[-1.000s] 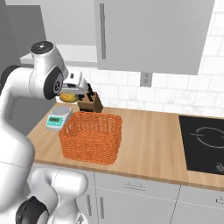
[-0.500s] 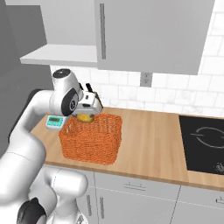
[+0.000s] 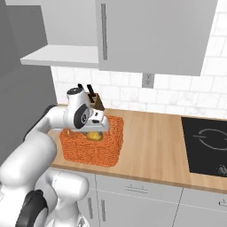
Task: Open the cabinet, pick up the bread from the cabinet and place it in the basket. Then move the basket to the dining counter.
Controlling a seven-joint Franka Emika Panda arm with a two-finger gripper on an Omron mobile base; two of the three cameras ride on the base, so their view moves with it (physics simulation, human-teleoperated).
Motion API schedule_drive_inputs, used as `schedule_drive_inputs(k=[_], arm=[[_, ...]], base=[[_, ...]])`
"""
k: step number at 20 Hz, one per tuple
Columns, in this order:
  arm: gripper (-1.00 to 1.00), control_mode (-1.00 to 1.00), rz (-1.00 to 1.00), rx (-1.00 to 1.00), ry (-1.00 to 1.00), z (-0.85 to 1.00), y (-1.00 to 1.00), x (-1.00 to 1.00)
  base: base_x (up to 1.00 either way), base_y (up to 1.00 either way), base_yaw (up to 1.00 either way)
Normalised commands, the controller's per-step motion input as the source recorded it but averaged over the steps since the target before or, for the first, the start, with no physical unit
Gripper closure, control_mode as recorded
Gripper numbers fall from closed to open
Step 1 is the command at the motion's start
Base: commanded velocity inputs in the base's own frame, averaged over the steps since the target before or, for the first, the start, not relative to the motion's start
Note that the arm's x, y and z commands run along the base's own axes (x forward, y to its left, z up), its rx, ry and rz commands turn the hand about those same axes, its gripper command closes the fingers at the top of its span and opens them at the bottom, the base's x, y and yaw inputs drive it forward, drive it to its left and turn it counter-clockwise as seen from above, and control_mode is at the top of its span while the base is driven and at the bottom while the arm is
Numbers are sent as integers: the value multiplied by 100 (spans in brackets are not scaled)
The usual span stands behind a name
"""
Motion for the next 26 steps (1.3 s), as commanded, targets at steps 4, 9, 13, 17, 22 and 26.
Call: schedule_drive_inputs(k=[4,9,13,17,22,26], arm=[[100,-100,0,0,16,-33,-6,29],[100,-100,0,1,14,-26,0,17],[100,-100,1,4,5,-14,0,24],[-100,-100,1,1,0,-10,10,0],[-100,-100,0,0,-1,0,4,0],[-100,-100,0,0,-4,0,0,0]], base=[[0,0,0],[0,0,0],[0,0,0],[0,0,0],[0,0,0],[0,0,0]])
